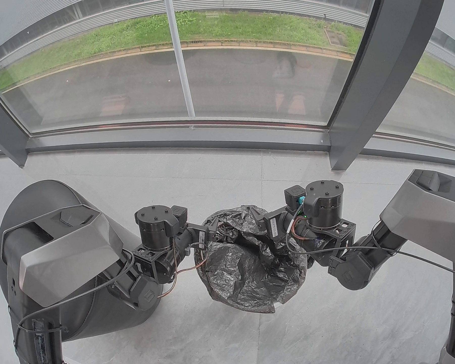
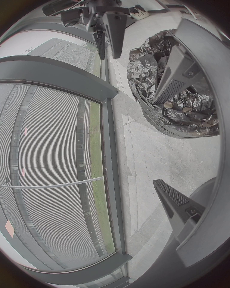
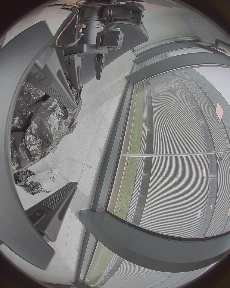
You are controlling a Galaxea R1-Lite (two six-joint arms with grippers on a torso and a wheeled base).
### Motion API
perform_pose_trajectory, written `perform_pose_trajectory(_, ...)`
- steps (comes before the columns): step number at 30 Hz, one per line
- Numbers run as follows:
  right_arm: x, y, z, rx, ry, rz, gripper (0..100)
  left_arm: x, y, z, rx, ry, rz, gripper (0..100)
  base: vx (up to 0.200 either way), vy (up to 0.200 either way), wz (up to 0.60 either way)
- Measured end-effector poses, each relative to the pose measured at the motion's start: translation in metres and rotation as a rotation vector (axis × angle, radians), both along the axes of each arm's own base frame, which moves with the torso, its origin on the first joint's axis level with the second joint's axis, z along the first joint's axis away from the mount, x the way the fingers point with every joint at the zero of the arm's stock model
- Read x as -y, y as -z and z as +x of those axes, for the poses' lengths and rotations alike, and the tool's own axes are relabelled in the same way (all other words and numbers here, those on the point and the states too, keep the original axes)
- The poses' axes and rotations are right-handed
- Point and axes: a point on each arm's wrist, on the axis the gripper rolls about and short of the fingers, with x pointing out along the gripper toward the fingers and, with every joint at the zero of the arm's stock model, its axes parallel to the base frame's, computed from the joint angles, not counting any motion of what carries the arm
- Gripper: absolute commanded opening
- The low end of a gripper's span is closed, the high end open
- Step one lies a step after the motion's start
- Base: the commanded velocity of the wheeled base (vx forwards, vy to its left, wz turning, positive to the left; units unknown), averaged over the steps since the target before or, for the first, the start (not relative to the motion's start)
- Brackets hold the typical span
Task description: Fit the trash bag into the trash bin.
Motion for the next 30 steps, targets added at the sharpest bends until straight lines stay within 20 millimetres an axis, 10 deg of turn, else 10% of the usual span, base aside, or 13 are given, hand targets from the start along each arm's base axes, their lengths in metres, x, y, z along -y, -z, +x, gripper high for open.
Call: perform_pose_trajectory(30, -0.001, 0.007, 0.002, -0.011, -0.001, -0.004, 100, -0.003, 0.023, 0.011, -0.03, -0.018, 0.003, 100, 0.0, 0.0, 0.0)
